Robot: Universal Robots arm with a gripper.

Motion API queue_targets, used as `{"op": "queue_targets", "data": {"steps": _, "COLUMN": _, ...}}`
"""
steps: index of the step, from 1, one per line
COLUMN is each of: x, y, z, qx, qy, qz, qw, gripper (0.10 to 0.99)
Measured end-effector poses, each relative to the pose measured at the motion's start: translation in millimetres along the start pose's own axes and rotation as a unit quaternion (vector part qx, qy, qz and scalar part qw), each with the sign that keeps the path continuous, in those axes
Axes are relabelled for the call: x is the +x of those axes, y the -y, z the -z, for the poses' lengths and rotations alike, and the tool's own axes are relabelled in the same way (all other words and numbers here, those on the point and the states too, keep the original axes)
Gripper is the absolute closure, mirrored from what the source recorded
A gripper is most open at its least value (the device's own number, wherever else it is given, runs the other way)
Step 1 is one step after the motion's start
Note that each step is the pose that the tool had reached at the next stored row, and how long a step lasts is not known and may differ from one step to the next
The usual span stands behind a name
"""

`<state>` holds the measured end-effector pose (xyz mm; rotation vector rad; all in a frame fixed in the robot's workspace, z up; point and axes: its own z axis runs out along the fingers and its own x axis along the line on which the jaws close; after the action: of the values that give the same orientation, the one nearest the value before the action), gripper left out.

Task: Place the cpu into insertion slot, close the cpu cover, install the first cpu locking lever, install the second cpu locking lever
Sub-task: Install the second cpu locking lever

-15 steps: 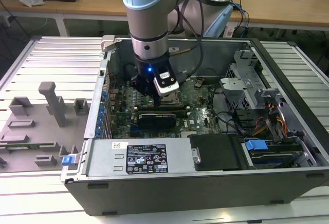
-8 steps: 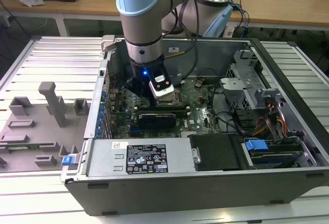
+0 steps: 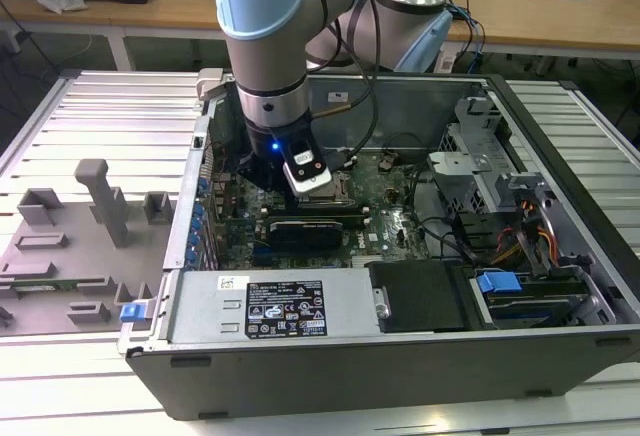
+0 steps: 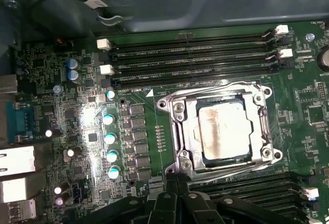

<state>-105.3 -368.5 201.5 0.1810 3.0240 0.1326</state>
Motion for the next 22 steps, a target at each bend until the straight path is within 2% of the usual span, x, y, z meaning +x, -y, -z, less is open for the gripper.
{"op": "queue_targets", "data": {"steps": 5, "x": -0.1, "y": -1.0, "z": -1.8, "qx": -0.0030, "qy": 0.0004, "qz": 0.001, "qw": 1.0000, "gripper": 0.980}}
{"op": "queue_targets", "data": {"steps": 8, "x": 0.2, "y": -1.0, "z": -0.9, "qx": -0.0016, "qy": -0.0002, "qz": 0.001, "qw": 1.0000, "gripper": 0.980}}
{"op": "queue_targets", "data": {"steps": 12, "x": 0.8, "y": -1.0, "z": 0.3, "qx": 0.0029, "qy": 0.0001, "qz": 0.004, "qw": 1.0000, "gripper": 0.980}}
{"op": "queue_targets", "data": {"steps": 16, "x": 0.9, "y": -1.7, "z": 1.3, "qx": 0.0034, "qy": 0.0002, "qz": 0.004, "qw": 1.0000, "gripper": 0.980}}
{"op": "queue_targets", "data": {"steps": 19, "x": 1.6, "y": -8.1, "z": 0.7, "qx": 0.0035, "qy": 0.0004, "qz": 0.006, "qw": 1.0000, "gripper": 0.980}}
{"op": "queue_targets", "data": {"steps": 22, "x": 2.4, "y": -9.1, "z": 0.2, "qx": 0.0033, "qy": 0.0015, "qz": 0.008, "qw": 1.0000, "gripper": 0.980}}
